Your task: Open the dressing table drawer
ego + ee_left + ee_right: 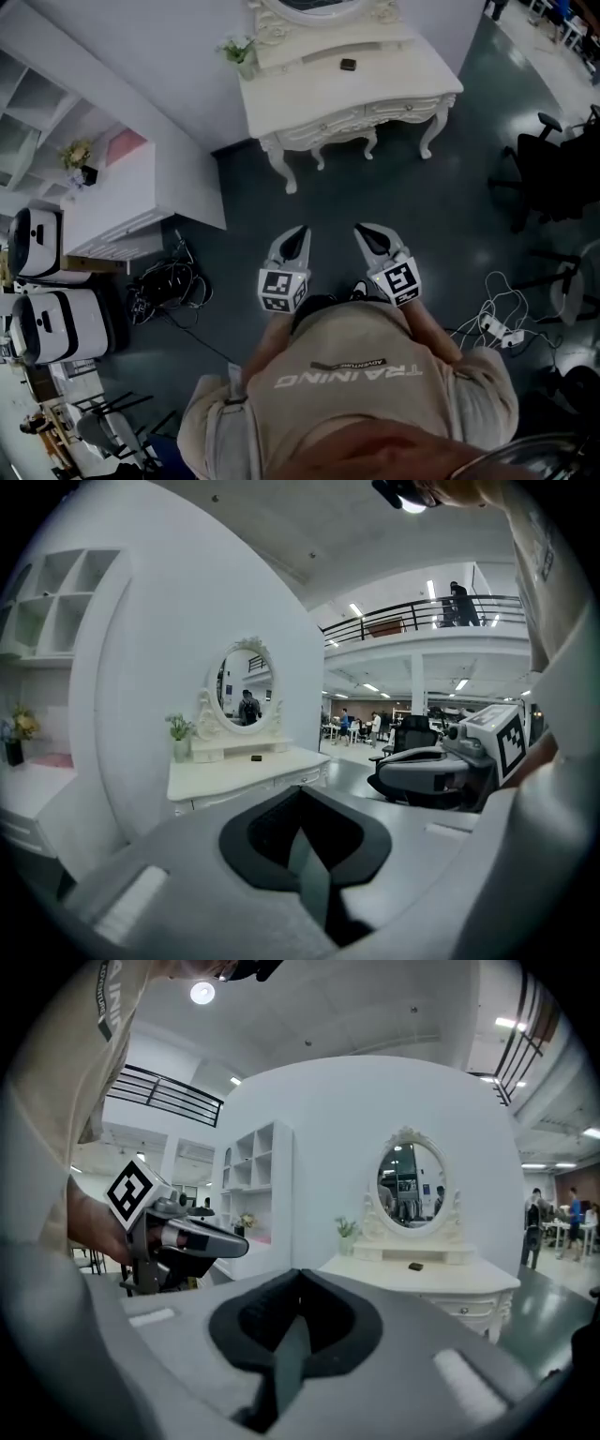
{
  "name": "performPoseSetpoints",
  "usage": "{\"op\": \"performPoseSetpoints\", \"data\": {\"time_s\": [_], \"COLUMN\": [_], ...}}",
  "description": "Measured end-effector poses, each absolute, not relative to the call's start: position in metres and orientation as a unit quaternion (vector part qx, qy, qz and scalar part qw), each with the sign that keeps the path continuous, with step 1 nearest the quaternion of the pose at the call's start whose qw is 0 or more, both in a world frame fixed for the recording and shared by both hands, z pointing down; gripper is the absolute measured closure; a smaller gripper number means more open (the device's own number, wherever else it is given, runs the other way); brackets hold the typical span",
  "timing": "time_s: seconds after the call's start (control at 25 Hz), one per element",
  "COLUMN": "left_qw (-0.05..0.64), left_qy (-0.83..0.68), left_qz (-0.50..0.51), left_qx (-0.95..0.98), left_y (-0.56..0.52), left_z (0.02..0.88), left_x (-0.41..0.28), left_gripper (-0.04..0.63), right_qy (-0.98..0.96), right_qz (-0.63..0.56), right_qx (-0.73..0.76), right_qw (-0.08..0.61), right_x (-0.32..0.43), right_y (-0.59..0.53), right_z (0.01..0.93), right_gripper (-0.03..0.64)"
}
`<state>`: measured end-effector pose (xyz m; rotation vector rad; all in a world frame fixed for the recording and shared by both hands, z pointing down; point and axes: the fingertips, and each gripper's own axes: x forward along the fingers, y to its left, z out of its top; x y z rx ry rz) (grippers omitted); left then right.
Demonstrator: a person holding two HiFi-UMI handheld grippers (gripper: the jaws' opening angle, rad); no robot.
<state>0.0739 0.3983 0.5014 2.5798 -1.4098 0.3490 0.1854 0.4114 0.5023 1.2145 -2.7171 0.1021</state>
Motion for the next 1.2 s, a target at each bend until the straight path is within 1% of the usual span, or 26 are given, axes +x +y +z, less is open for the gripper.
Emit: {"op": "performPoseSetpoints", "data": {"time_s": [0.16, 0.28, 0.44, 0.68, 0.92, 1.08, 1.2], "left_qw": [0.089, 0.1, 0.121, 0.145, 0.118, 0.113, 0.108], "left_qy": [-0.48, -0.486, -0.496, -0.495, -0.487, -0.457, -0.435], "left_qz": [0.119, 0.126, 0.145, 0.14, 0.11, 0.095, 0.094], "left_qx": [0.865, 0.859, 0.848, 0.845, 0.858, 0.877, 0.889], "left_y": [0.392, 0.392, 0.382, 0.338, 0.279, 0.228, 0.191], "left_z": [0.511, 0.516, 0.532, 0.559, 0.543, 0.529, 0.527], "left_x": [0.092, 0.096, 0.086, 0.061, 0.037, 0.023, 0.011], "left_gripper": [0.588, 0.588, 0.588, 0.588, 0.588, 0.588, 0.588], "right_qy": [-0.904, -0.904, -0.91, -0.91, -0.911, -0.906, -0.899], "right_qz": [0.035, 0.062, 0.084, 0.082, 0.06, 0.048, 0.044], "right_qx": [0.415, 0.412, 0.388, 0.383, 0.383, 0.399, 0.41], "right_qw": [0.094, 0.098, 0.12, 0.136, 0.143, 0.136, 0.146], "right_x": [0.205, 0.209, 0.197, 0.171, 0.136, 0.116, 0.103], "right_y": [0.405, 0.404, 0.393, 0.344, 0.289, 0.237, 0.204], "right_z": [0.525, 0.54, 0.559, 0.57, 0.553, 0.525, 0.521], "right_gripper": [0.614, 0.614, 0.614, 0.614, 0.614, 0.614, 0.614]}}
